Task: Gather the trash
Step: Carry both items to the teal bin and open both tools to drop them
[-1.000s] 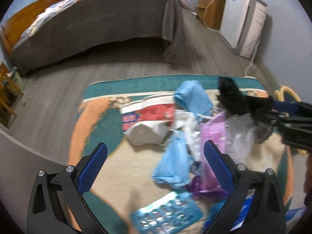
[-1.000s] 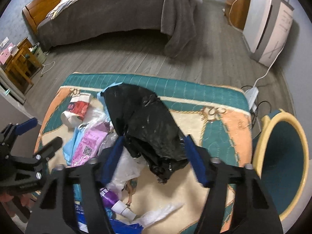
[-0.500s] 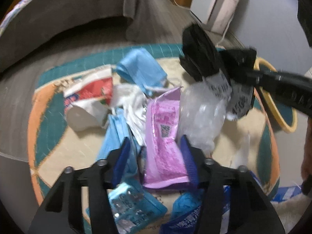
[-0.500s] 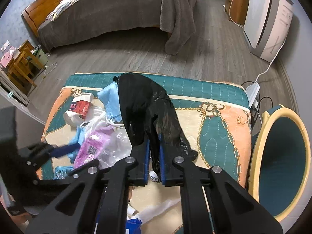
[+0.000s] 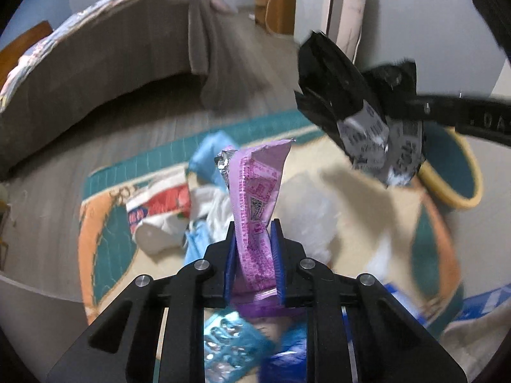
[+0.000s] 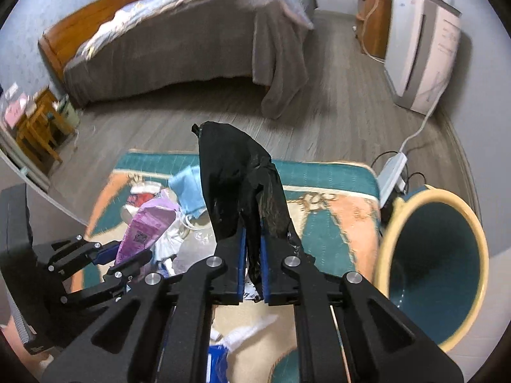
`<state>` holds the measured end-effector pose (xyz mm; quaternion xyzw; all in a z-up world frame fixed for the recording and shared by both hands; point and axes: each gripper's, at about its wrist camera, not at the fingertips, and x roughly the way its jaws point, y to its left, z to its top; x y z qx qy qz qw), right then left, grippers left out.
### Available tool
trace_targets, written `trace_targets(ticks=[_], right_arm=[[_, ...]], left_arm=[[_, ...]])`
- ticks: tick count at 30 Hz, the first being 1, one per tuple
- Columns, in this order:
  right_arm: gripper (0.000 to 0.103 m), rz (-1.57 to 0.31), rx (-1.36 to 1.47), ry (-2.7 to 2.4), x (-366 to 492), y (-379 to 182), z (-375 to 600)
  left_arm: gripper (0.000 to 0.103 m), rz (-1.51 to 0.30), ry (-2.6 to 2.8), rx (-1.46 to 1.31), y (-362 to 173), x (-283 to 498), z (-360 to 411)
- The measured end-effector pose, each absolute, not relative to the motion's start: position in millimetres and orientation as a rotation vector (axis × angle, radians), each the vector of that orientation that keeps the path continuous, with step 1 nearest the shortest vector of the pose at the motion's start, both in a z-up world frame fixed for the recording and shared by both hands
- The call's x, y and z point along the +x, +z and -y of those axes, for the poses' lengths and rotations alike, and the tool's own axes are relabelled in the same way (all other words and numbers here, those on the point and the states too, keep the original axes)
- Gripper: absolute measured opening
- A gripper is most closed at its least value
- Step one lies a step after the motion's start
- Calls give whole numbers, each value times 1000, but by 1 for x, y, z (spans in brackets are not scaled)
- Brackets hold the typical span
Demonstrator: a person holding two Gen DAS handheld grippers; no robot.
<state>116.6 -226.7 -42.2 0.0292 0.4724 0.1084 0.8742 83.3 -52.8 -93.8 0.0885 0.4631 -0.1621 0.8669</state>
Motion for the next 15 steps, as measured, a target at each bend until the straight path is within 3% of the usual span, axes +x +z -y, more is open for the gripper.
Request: trace_targets(ticks=[7,15], right_arm=[[7,-900,111,126,76,15,284],[7,-839,132,-29,50,32,368]], left_arm=[[21,-808,-398,234,-30,47,89],[21,-733,-466,284,5,32,154]])
